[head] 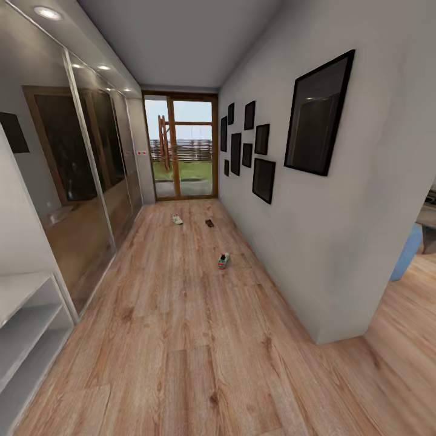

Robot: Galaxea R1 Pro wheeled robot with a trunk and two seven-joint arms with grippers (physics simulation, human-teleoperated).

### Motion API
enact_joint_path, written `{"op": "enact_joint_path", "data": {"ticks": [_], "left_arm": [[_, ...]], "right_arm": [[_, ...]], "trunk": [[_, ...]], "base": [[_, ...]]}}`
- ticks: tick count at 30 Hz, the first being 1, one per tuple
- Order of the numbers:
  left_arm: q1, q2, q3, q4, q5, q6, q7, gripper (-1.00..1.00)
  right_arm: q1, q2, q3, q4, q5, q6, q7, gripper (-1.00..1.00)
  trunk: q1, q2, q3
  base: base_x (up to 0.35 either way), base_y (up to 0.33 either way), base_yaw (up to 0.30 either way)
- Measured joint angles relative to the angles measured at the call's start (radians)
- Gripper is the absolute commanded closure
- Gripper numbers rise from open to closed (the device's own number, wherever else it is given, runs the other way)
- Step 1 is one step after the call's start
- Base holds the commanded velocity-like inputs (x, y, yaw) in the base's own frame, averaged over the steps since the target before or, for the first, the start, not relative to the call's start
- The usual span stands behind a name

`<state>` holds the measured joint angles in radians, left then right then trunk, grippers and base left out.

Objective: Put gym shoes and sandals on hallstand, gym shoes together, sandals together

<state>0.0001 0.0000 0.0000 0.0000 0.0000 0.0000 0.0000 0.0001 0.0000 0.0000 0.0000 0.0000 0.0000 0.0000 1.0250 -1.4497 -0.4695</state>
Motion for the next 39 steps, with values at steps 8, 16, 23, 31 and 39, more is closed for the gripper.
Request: {"op": "enact_joint_path", "data": {"ticks": [8, 16, 23, 31, 39], "left_arm": [[0.002, -0.008, 0.001, 0.023, 0.003, 0.009, -0.008, -1.0], [0.002, -0.01, 0.001, 0.023, 0.003, 0.011, -0.007, -1.0], [0.002, -0.009, 0.001, 0.021, 0.003, 0.009, -0.007, -1.0], [-0.003, -0.004, 0.0, -0.012, 0.003, -0.023, -0.004, -1.0], [-0.006, 0.007, 0.0, -0.058, -0.001, -0.067, 0.006, -1.0]], "right_arm": [[-0.009, 0.035, 0.0, -0.027, 0.001, -0.007, 0.006, -1.0], [-0.01, 0.066, -0.001, -0.064, 0.003, -0.035, 0.004, -1.0], [-0.01, 0.067, 0.0, -0.065, 0.003, -0.038, 0.004, -1.0], [-0.01, 0.055, 0.0, -0.072, 0.004, -0.079, 0.002, -1.0], [-0.011, 0.011, -0.004, -0.114, 0.002, -0.123, -0.002, -1.0]], "trunk": [[0.0, 0.0, 0.0], [0.0, 0.0, 0.0], [0.0, 0.0, 0.0], [0.0, 0.0, 0.0], [0.0, 0.0, 0.001]], "base": [[0.0, 0.0, 0.0], [0.0, 0.0, 0.0], [0.0, 0.0, 0.0], [0.0, 0.0, 0.0], [0.0, 0.0, 0.0]]}}
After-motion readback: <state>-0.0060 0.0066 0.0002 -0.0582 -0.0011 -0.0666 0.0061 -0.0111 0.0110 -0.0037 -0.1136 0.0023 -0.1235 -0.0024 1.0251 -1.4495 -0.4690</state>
